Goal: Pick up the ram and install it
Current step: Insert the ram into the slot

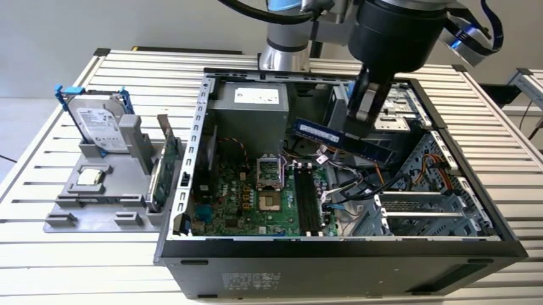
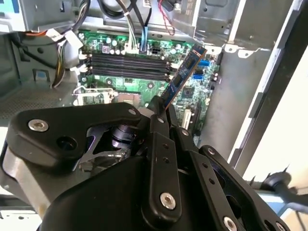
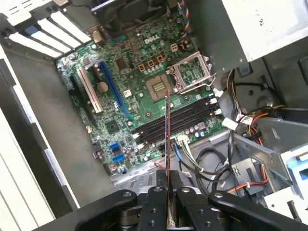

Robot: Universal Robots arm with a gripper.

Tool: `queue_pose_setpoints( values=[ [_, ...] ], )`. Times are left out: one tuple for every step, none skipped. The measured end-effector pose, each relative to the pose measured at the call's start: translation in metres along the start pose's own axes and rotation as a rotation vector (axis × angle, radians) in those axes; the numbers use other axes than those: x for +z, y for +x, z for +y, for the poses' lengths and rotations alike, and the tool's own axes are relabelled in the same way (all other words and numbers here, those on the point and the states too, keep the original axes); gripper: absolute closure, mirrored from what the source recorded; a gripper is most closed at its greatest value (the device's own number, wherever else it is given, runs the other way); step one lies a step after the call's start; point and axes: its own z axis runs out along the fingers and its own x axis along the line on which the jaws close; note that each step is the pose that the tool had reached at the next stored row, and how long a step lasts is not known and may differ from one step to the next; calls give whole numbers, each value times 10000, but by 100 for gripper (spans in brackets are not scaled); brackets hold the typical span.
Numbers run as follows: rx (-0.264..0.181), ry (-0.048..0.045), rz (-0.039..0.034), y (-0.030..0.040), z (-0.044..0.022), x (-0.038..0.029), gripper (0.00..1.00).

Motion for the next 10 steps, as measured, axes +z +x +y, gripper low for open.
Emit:
queue_pose_setpoints(
  values=[
    [167,-7,3,0,0,0,100],
    [335,-14,6,0,0,0,100],
    [506,-22,10,0,0,0,100],
    [672,-29,13,0,0,0,100],
    [845,-37,16,0,0,0,100],
    [1014,-44,19,0,0,0,100],
    [1190,-52,21,0,0,0,100],
    [1364,-60,25,0,0,0,100],
    [1525,-67,28,0,0,0,100],
    [1698,-75,31,0,0,0,100]
  ],
)
